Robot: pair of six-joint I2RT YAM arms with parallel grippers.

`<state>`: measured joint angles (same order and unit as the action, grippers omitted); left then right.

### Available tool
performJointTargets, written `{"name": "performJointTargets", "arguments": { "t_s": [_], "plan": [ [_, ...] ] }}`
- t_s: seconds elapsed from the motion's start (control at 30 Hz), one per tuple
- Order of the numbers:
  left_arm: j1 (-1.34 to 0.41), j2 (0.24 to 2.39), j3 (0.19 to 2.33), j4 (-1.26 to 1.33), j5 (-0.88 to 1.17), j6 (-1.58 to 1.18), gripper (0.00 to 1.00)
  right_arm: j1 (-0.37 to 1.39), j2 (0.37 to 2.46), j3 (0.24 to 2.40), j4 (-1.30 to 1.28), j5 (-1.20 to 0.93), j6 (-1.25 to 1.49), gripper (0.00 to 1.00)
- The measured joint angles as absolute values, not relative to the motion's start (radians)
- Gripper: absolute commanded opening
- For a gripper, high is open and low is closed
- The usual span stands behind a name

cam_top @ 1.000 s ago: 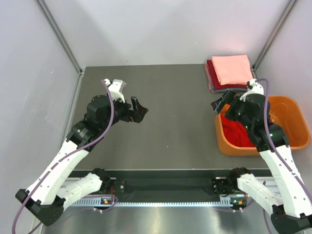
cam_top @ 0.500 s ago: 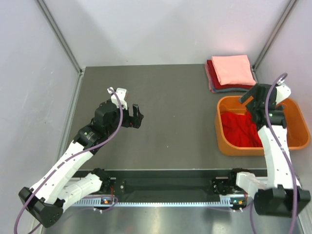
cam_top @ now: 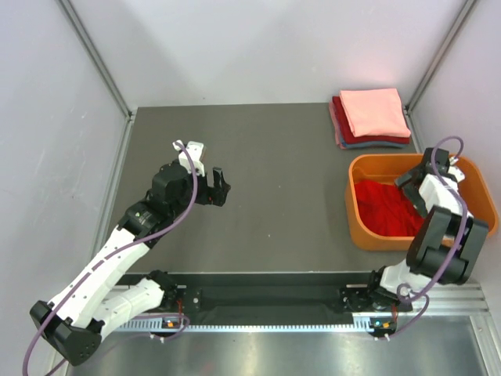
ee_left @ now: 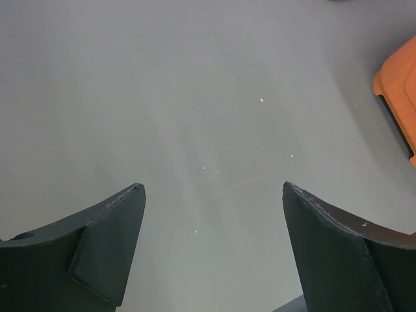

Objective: Fold and stack the t-shirts
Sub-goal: Grab the tshirt from the pile, then move the tshirt to the center of the board

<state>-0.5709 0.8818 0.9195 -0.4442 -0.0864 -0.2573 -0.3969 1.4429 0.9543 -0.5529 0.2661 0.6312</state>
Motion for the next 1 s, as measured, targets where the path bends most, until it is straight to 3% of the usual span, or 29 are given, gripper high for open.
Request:
{"name": "performJointTargets", "arguments": {
  "t_s": [0.03,0.07,0.17,0.3,0.43,0.7,0.87,1.0],
  "plan": [
    [-0.571,0.882,0.92,-0.444,-0.086,-0.257,0.9,-0.406,1.475,0.948,-0.53,0.258,0.632,0.92],
    [-0.571,0.882,0.92,-0.444,-0.086,-0.255,0.9,-0.414,1.502,0.938,-0.512,0.247,0.632,0.79],
    [-0.571,0.882,0.92,-0.443,-0.087,-0.251,0.9,-0.428,1.545,0.923,-0.483,0.229,0.604,0.27],
    [-0.571,0.882,0.92,-0.442,-0.088,-0.247,0.9,-0.442,1.518,0.931,-0.487,0.196,0.571,0.03],
    [-0.571,0.896,0.92,-0.441,-0.096,-0.241,0.9,-0.433,1.398,1.015,-0.57,0.14,0.51,0.0],
    [-0.571,0.905,0.92,-0.442,-0.121,-0.236,0.9,-0.379,1.118,1.517,-0.635,-0.095,0.437,0.0],
    [-0.571,0.903,0.92,-0.442,-0.121,-0.237,0.9,-0.29,1.116,1.782,-0.563,-0.325,0.48,0.0],
    [-0.571,0.889,0.92,-0.442,-0.125,-0.242,0.9,-0.073,1.211,1.954,-0.476,-0.484,0.542,0.0]
  ]
}}
